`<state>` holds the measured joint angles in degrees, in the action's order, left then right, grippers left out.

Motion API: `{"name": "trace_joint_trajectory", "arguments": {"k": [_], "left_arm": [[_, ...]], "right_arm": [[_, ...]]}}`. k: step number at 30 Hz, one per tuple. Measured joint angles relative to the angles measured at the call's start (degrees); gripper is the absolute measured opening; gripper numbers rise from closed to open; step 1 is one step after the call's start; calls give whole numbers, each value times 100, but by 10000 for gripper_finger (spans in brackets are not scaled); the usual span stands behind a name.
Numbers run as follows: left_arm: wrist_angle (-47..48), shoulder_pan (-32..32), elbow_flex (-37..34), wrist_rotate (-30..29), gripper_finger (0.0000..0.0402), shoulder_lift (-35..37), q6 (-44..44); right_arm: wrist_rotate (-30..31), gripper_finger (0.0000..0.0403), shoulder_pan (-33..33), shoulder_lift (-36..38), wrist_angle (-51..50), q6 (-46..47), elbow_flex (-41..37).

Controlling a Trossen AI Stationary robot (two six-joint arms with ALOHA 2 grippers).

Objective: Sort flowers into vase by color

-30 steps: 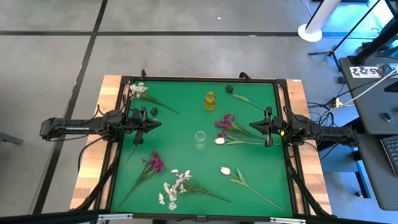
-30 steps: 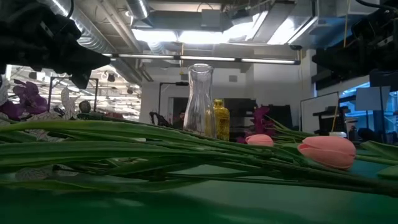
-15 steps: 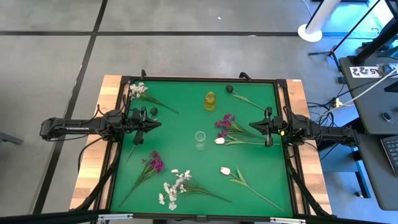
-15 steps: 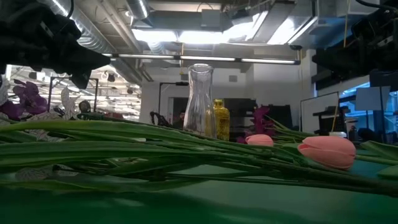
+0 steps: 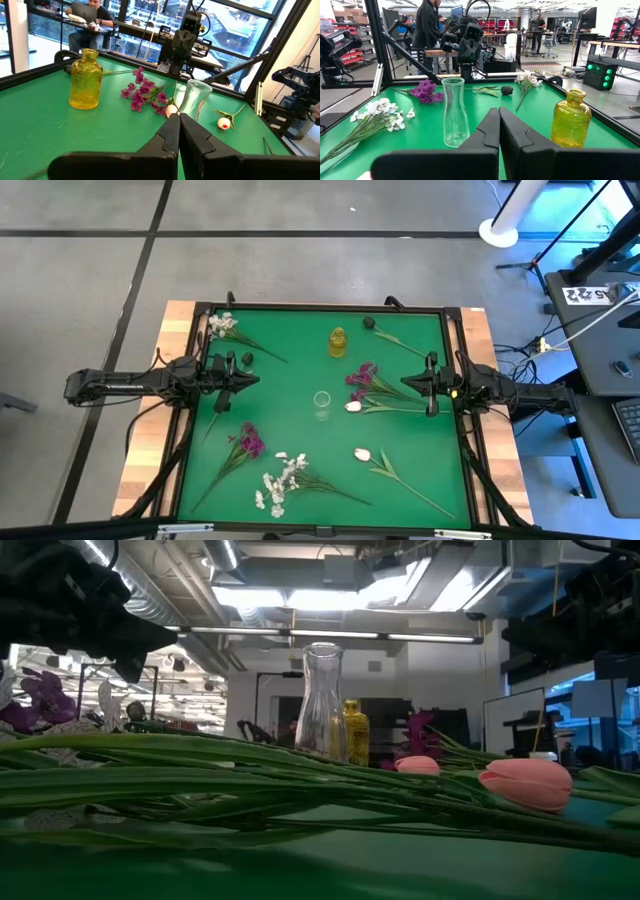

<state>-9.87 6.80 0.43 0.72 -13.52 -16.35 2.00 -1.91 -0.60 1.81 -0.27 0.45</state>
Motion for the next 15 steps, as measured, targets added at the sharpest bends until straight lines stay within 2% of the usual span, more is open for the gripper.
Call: {"name": "trace_joint_trajectory", "arguments": {"k": [6,15], "left_arm": [[0,-1,1,1,0,-1,0],[0,-1,1,0,0,-1,0]], "right_arm": [[41,1,0,-2,439,0,0],[-598,1,2,1,2809,783,26]]}}
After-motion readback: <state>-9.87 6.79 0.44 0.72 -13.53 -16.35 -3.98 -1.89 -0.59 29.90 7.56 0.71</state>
